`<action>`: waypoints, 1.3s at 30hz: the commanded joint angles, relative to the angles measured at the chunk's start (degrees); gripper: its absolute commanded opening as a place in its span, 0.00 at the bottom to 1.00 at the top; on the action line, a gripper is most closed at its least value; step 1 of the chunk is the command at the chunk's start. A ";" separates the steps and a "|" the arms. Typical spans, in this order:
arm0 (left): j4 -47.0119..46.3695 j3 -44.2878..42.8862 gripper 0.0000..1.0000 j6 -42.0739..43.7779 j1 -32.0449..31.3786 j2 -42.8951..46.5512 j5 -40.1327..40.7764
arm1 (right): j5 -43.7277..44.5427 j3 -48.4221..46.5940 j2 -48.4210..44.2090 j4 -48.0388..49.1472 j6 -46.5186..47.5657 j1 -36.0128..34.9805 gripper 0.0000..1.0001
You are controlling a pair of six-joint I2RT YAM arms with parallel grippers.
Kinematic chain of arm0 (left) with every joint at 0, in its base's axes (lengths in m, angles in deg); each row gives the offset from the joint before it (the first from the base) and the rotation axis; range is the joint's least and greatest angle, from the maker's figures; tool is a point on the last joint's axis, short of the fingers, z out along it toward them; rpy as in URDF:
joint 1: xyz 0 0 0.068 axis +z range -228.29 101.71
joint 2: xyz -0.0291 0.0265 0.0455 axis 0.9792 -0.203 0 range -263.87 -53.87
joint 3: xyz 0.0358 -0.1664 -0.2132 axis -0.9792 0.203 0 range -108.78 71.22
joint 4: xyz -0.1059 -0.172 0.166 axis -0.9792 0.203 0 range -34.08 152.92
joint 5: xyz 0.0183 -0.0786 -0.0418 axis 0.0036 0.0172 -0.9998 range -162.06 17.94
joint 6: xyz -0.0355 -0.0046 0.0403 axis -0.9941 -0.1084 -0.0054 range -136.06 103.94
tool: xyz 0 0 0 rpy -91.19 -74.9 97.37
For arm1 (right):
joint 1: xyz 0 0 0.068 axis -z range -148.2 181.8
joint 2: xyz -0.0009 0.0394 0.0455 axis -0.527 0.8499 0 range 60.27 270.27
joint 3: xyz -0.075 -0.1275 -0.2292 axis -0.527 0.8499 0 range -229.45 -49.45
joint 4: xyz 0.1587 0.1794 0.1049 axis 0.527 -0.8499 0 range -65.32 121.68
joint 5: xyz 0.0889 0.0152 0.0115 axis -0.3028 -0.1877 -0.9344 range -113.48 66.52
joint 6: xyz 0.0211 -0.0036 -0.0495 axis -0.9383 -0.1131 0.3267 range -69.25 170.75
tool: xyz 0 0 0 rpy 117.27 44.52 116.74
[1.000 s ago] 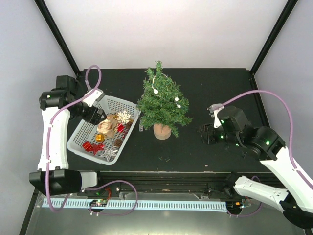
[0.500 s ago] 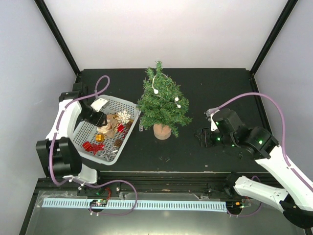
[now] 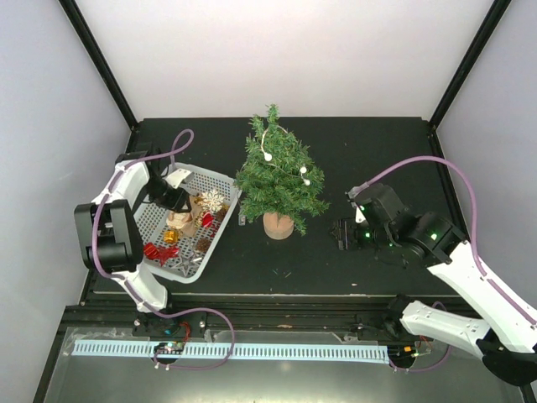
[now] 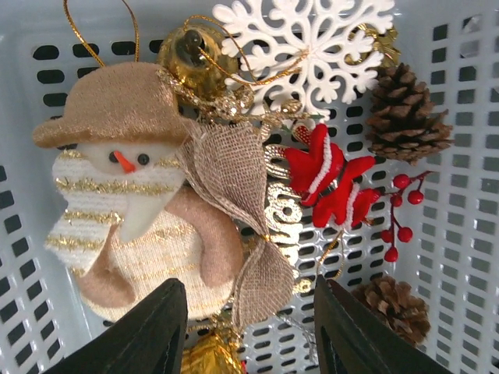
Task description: Decorate the small christmas tree
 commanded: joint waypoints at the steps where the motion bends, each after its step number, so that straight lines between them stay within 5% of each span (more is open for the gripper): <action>1: -3.04 -2.08 0.47 -0.69 -0.24 -2.14 -1.35 | -0.46 -1.02 0.63 1.01 -1.65 0.11 0.56; 36: -7.84 -3.47 0.42 -2.91 -2.52 -10.23 -0.31 | -1.84 -1.11 2.13 2.17 -2.32 0.19 0.56; 39: -7.84 -3.40 0.36 -2.82 -2.51 -10.58 -0.29 | -1.90 -1.49 2.54 2.12 -2.13 0.17 0.56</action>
